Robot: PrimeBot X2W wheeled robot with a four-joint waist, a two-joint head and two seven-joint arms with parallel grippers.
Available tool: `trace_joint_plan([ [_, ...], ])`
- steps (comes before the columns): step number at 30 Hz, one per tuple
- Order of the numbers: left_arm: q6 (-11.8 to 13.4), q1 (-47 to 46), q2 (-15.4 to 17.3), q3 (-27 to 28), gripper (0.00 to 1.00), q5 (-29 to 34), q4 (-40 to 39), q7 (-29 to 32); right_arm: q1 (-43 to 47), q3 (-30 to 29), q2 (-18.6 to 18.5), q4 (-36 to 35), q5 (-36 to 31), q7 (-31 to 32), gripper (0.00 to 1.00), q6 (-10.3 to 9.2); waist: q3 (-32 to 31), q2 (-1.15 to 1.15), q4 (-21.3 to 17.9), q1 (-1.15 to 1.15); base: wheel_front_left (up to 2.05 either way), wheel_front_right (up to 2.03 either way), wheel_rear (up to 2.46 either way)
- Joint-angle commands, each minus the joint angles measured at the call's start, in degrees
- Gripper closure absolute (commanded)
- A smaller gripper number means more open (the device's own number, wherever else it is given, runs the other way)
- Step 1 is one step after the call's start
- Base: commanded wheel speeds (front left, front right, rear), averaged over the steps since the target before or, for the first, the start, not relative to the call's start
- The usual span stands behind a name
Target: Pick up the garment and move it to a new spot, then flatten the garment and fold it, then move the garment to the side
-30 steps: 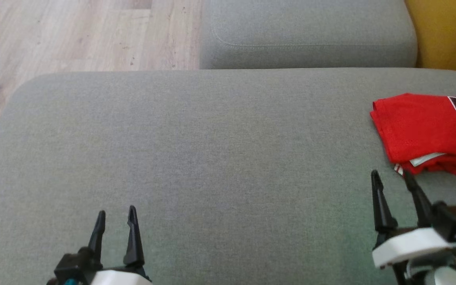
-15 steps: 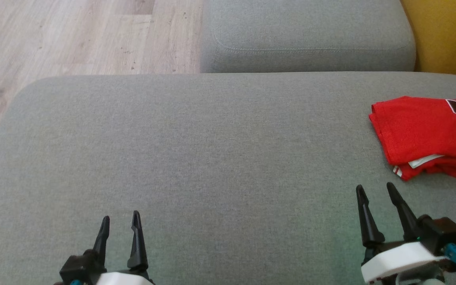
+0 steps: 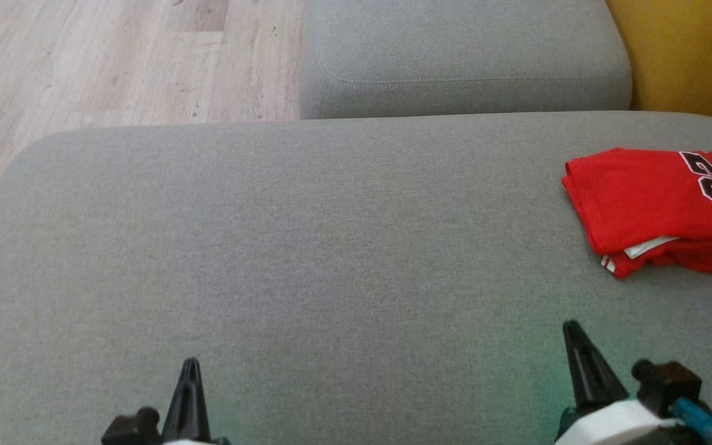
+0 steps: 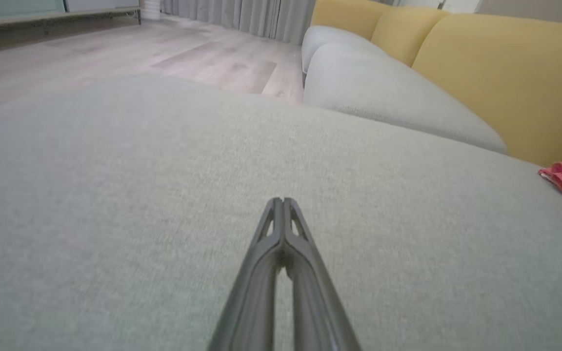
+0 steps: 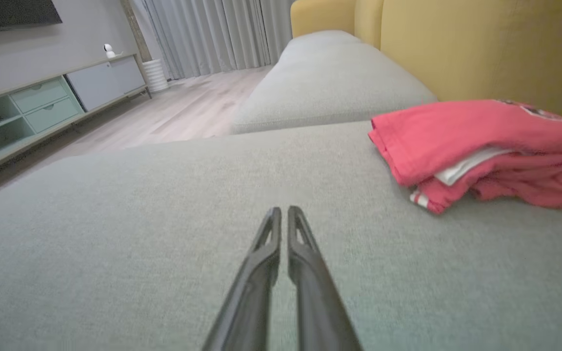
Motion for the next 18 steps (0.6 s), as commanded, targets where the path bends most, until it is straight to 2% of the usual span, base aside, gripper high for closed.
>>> trace_joint_plan([
  [1,-0.29,-0.52,0.02,0.44,1.00,-0.81,-0.87,0.23,-0.35,-0.04,-0.02,-1.15,1.16,-0.02,1.00,0.00,0.03,0.00,-0.03,0.00,0.00,0.00,0.00],
  [18,-3.45,-1.98,-1.27,4.63,1.00,-8.79,-0.27,2.70,-2.42,-0.52,-0.78,-0.23,13.26,0.98,1.00,-0.01,0.33,0.00,-0.44,0.00,0.00,0.00,0.00],
])
